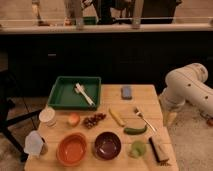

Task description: Stack bowls on top of each other

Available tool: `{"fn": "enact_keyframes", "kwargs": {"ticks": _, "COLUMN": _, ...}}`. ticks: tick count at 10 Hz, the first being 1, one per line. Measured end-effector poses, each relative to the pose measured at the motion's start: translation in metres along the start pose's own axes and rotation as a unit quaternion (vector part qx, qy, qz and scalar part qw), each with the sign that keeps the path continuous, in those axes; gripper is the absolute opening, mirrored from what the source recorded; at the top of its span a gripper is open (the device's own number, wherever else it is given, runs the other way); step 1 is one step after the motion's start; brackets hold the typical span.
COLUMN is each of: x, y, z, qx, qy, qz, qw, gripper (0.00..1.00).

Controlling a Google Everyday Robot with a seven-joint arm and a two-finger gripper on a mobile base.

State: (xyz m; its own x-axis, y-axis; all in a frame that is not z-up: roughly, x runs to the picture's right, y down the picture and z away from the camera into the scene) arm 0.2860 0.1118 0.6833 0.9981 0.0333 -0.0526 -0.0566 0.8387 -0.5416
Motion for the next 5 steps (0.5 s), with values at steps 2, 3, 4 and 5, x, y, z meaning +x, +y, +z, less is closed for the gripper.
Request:
{"fn": "enact_keyframes", "kwargs": {"ticks": 2, "x": 0.0000, "y": 0.0000, "z": -0.0001, "qx": 0.000, "qy": 0.000, "qz": 0.000, "qw": 1.0000, "gripper": 0.80}}
{"fn": "enact_keyframes", "kwargs": {"ticks": 3, "x": 0.0000, "y": -0.0001, "z": -0.0002, "qx": 0.000, "qy": 0.000, "qz": 0.000, "qw": 1.0000, "gripper": 0.80}}
{"fn": "enact_keyframes", "kwargs": {"ticks": 4, "x": -0.0001, "y": 0.0000, "z": -0.0003, "qx": 0.000, "qy": 0.000, "qz": 0.000, "qw": 1.0000, "gripper": 0.80}}
{"fn": "enact_keyframes", "kwargs": {"ticks": 5, "x": -0.0001, "y": -0.0002, "z": -0.0007, "qx": 0.000, "qy": -0.002, "qz": 0.001, "qw": 1.0000, "gripper": 0.80}}
